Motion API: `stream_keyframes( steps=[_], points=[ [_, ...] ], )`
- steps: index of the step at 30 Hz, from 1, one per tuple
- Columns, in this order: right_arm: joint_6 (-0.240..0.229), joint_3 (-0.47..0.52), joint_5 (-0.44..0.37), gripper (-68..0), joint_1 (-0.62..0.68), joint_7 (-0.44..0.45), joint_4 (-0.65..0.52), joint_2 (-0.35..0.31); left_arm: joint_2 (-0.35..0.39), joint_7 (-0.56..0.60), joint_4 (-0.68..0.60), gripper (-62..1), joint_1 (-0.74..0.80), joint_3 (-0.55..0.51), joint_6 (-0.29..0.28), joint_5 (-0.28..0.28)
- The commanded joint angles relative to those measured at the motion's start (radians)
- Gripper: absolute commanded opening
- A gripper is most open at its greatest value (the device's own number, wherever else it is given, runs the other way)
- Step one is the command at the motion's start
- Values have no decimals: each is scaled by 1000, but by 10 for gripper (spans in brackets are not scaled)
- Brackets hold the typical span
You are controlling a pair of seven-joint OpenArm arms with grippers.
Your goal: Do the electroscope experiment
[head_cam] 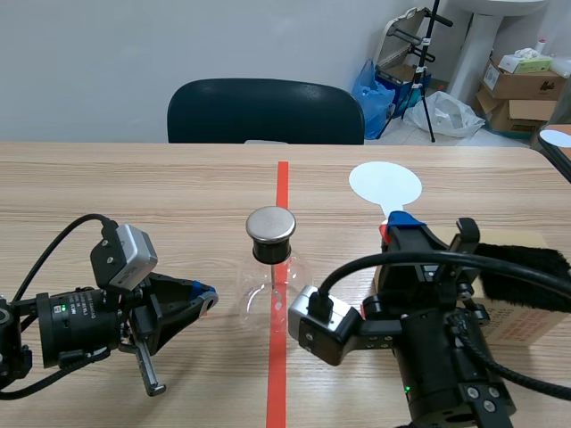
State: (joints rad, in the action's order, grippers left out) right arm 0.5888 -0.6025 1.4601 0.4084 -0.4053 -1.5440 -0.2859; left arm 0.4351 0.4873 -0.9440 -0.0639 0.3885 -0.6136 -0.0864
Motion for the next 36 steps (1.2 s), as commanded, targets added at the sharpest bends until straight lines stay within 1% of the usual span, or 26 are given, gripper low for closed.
stream_keyframes(
  steps=[1, 13, 20, 25, 36],
  points=[
    [9, 6, 1, -665, -9, -8, -19, -7, -5, 14, -5, -578, -6, -5, -1, 11],
    [9, 6, 1, -665, -9, -46, -19, -7, -5, 14, -5, -578, -6, -5, -1, 11],
    [8, 6, 1, -665, -9, -33, -19, -7, -5, 14, -5, -578, -6, -5, -1, 11],
    [8, 6, 1, -665, -9, 41, -19, -7, -5, 14, -5, -578, -6, -5, -1, 11],
    [8, 6, 1, -665, -9, 274, -19, -7, -5, 14, -5, -578, -6, -5, -1, 11]
  ],
)
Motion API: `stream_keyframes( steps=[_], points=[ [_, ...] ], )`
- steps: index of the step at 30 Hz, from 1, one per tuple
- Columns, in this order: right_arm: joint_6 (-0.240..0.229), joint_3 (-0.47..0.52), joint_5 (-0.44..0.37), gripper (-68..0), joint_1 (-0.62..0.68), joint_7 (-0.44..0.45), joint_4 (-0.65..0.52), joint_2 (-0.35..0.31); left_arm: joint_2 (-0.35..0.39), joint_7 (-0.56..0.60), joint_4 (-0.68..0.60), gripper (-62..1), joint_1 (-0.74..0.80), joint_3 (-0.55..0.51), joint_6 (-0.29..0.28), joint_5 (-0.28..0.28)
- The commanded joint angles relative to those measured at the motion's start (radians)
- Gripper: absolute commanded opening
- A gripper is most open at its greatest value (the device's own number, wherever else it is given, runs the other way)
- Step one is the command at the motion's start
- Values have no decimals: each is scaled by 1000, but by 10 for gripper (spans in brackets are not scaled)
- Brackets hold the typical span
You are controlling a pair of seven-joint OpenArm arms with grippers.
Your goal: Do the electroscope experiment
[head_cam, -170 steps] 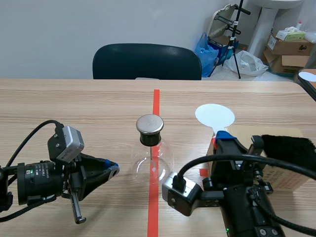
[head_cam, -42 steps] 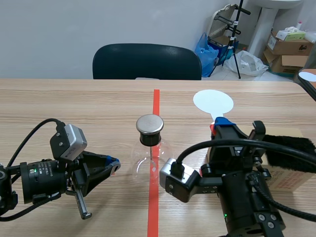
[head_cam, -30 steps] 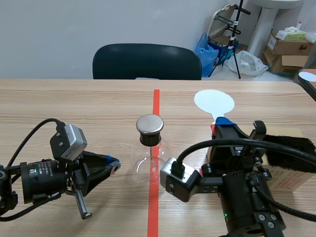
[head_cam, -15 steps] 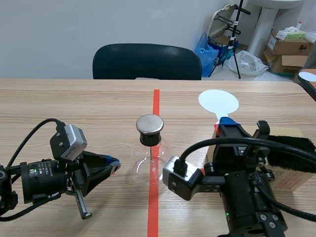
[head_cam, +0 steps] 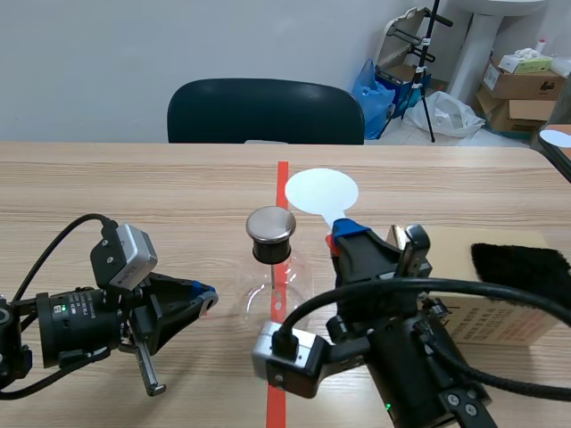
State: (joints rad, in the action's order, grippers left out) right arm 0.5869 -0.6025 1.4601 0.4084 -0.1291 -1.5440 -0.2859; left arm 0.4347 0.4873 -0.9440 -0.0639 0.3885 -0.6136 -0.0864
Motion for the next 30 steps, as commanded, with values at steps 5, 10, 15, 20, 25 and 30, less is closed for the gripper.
stream_keyframes(
  steps=[5, 10, 15, 20, 25, 30],
  points=[
    [10, 6, 1, -665, -9, 92, -19, -7, -5, 14, -5, -578, -6, -5, -1, 11],
    [10, 6, 1, -665, -9, 156, -19, -7, -5, 14, -5, -578, -6, -5, -1, 11],
    [10, 6, 1, -665, -9, 181, -19, -7, -5, 14, -5, -578, -6, -5, -1, 11],
    [10, 6, 1, -665, -9, 180, -19, -7, -5, 14, -5, -578, -6, -5, -1, 11],
    [10, 6, 1, -665, -9, 180, -19, -7, -5, 14, -5, -578, -6, -5, -1, 11],
    [10, 6, 1, -665, -9, 181, -19, -7, -5, 14, -5, -578, -6, -5, -1, 11]
  ],
)
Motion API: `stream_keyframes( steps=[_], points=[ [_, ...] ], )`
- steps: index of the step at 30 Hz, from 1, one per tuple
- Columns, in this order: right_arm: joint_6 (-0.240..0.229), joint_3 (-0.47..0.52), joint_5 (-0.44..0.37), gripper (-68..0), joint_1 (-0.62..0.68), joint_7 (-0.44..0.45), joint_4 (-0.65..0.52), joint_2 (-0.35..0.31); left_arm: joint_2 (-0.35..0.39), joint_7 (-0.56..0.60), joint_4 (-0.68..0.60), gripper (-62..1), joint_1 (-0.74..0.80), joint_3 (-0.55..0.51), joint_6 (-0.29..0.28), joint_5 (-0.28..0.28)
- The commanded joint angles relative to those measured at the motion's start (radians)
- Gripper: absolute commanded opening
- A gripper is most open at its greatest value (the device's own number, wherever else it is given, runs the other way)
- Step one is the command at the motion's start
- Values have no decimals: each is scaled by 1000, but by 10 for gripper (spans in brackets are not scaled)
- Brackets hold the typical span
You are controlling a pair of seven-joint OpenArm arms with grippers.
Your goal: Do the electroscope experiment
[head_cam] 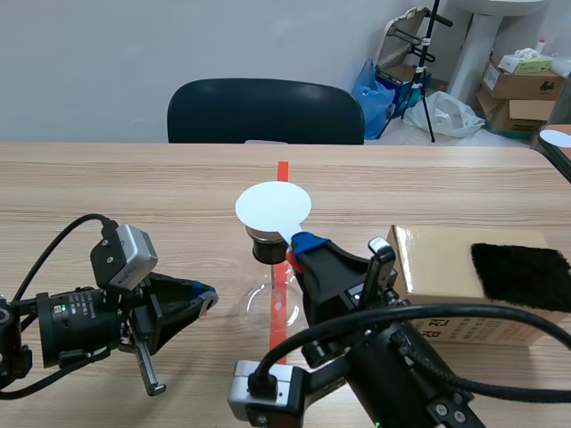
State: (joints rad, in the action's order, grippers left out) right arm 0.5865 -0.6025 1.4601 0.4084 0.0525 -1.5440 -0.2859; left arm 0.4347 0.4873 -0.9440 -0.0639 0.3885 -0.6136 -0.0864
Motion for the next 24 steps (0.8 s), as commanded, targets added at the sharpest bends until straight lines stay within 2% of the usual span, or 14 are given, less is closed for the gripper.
stream_keyframes(
  steps=[1, 16, 20, 24],
  points=[
    [11, 6, 1, -665, -10, -1, -19, -7, -5, 14, -5, -578, -6, -5, -1, 11],
    [10, 7, 1, -665, -10, 0, -19, -7, -5, 14, -5, -578, -6, -5, -2, 11],
    [-32, 7, 1, -665, -10, -2, -19, -7, -5, 14, -5, -578, -6, -5, -2, 11],
    [-27, 7, 1, -665, -10, -2, -19, -7, -5, 14, -5, -578, -6, -5, -2, 11]
  ],
)
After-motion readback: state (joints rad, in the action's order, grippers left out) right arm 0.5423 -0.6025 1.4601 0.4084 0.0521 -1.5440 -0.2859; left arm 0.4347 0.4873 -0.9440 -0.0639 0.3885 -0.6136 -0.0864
